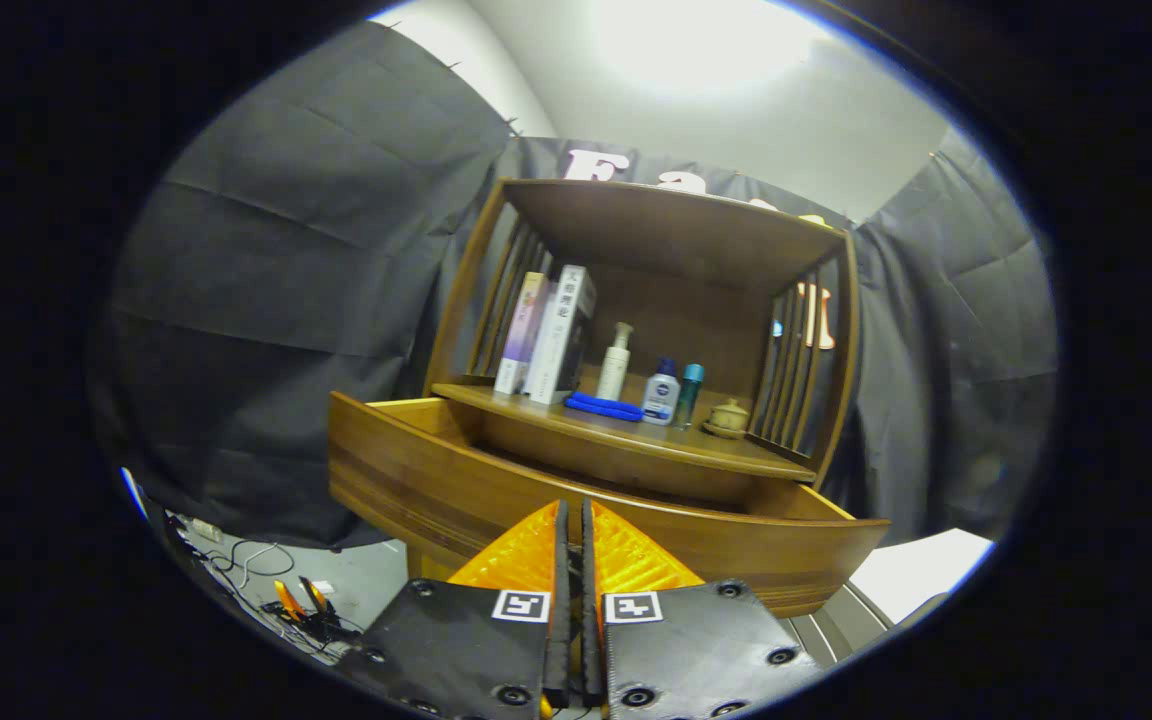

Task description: Pull open the drawer, take out the items inside it, and place them on the countertop above the cabinet.

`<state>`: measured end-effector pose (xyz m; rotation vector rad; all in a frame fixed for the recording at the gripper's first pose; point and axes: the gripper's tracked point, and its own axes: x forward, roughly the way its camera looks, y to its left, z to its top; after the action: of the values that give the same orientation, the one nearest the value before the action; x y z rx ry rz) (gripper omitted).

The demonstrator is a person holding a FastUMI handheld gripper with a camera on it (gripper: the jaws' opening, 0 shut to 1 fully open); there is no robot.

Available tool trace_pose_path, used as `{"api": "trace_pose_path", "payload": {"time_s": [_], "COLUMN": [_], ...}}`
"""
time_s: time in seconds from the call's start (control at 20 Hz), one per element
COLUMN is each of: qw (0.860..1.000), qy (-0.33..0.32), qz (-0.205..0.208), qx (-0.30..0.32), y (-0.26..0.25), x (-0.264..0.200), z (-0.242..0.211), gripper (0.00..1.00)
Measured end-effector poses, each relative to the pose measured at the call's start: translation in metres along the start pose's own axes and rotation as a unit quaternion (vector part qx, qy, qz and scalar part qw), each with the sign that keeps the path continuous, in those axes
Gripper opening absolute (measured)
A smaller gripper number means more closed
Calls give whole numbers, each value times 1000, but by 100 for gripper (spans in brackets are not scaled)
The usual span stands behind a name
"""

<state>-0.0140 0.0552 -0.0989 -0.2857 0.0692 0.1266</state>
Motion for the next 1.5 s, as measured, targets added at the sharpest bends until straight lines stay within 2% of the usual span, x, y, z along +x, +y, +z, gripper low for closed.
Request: {"api": "trace_pose_path", "payload": {"time_s": [0.1, 0.25, 0.55, 0.7, 0.8, 1.05, 1.1, 1.5], "qw": [998, 995, 991, 988, 984, 984, 981, 981], "qy": [37, 65, 102, 127, 141, 136, 142, 148], "qz": [19, 27, 1, -5, 7, -1, -2, 30], "qx": [39, 69, 83, 92, 104, 119, 134, 119], "y": [10, 5, -17, -16, -9, -11, -10, 9], "x": [-3, 7, 28, 38, 41, 37, 40, 4], "z": [-11, -17, -50, -63, -70, -68, -68, -66], "gripper": [8, 28, 64, 64, 64, 35, 24, 24]}}
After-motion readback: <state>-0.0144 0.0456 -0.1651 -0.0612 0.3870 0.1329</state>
